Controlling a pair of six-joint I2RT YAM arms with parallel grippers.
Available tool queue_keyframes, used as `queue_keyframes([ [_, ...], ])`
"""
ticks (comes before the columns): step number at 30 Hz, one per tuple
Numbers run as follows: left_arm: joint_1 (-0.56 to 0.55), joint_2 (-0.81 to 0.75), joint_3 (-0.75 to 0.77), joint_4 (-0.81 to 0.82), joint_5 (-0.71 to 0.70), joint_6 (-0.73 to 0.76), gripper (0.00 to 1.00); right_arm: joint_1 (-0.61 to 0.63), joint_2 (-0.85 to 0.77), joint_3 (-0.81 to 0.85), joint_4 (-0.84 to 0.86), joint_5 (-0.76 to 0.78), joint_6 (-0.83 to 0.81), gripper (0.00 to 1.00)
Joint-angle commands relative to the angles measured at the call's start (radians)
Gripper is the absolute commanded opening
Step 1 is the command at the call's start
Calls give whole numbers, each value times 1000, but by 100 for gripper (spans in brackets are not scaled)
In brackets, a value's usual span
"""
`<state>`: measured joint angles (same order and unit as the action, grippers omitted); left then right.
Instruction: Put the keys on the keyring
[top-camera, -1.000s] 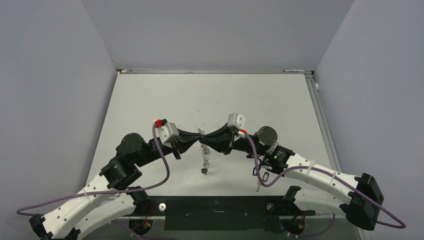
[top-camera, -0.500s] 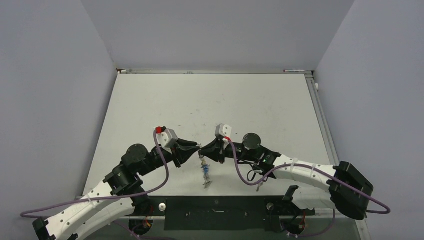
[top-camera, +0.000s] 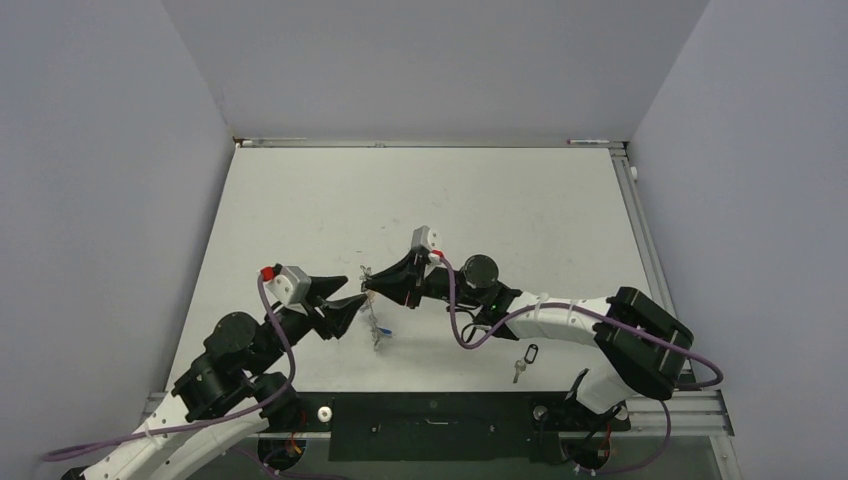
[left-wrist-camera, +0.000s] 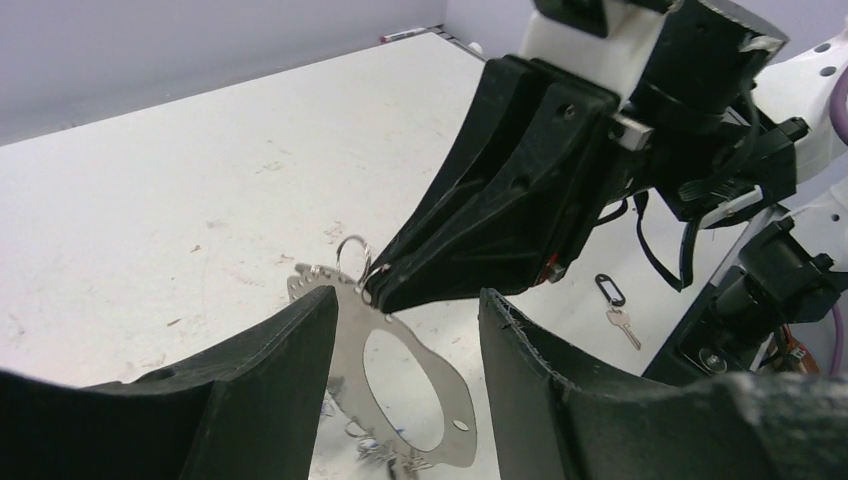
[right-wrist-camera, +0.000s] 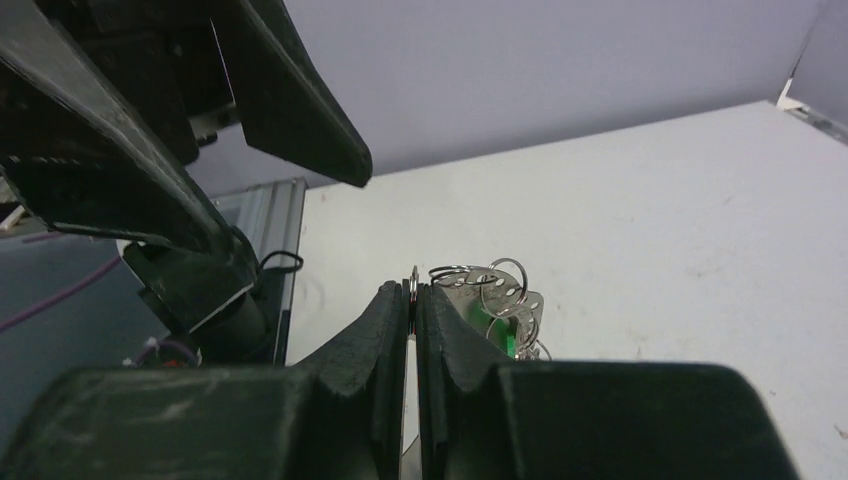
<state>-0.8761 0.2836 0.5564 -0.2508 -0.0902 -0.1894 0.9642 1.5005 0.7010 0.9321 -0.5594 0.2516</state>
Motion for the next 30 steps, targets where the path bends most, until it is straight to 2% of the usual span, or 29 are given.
queue_keyframes([
  [1,-3,-19,20,-38,-69,25,51,4,0,-18,270,47,66,5],
  [4,-3,7,22,-43,-59,31,51,-5,23,-139,328,70,93,5],
  [7,-3,48,28,-42,-44,34,51,-27,80,-285,458,96,133,5],
  [13,-3,122,23,-34,1,45,52,-46,259,-433,671,189,214,5],
  [19,-3,140,11,-24,55,68,53,-3,400,-471,714,292,107,5],
  [22,-5,136,5,-33,74,85,53,31,478,-512,844,352,52,5],
  [25,-5,132,0,-45,86,100,53,62,510,-512,831,353,-15,6],
  [27,-5,130,-4,-47,90,111,53,76,538,-501,823,333,-31,13],
  [30,-6,132,-7,-47,102,121,54,86,552,-499,824,326,-23,34],
])
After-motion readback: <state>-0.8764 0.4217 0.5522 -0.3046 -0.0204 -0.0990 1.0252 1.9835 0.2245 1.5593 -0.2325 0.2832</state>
